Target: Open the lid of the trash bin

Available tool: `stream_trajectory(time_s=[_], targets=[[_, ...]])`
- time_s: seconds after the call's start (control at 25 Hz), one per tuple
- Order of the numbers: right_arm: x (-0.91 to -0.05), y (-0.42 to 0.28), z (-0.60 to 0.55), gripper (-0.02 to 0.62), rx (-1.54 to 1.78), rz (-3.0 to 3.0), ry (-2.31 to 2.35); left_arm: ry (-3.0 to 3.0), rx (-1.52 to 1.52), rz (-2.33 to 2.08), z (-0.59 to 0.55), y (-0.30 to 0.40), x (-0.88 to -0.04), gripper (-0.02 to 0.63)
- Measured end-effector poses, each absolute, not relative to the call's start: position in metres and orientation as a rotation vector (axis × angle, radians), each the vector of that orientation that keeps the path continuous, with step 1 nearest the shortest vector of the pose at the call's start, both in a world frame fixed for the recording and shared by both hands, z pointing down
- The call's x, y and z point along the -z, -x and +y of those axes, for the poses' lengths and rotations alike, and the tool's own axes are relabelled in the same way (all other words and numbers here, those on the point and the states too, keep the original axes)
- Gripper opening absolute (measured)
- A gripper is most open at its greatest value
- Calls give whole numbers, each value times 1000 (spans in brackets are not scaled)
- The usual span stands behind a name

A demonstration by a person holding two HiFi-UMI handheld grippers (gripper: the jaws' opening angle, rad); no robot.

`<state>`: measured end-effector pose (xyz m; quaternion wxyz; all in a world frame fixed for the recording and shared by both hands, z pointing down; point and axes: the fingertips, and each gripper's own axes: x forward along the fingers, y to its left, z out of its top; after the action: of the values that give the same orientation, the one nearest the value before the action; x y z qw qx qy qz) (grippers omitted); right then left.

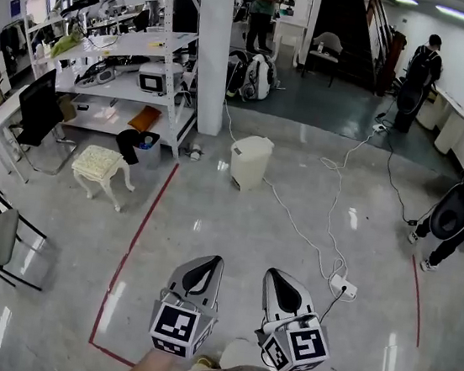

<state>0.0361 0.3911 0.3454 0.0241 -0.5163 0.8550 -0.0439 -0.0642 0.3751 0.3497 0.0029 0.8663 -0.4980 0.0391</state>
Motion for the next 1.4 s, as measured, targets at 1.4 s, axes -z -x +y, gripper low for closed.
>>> stream_trajectory(time_s=[1.4], targets=[[-342, -84, 144, 18, 131, 2628, 1603, -2644, -136, -1664, 136, 44, -349, -3]])
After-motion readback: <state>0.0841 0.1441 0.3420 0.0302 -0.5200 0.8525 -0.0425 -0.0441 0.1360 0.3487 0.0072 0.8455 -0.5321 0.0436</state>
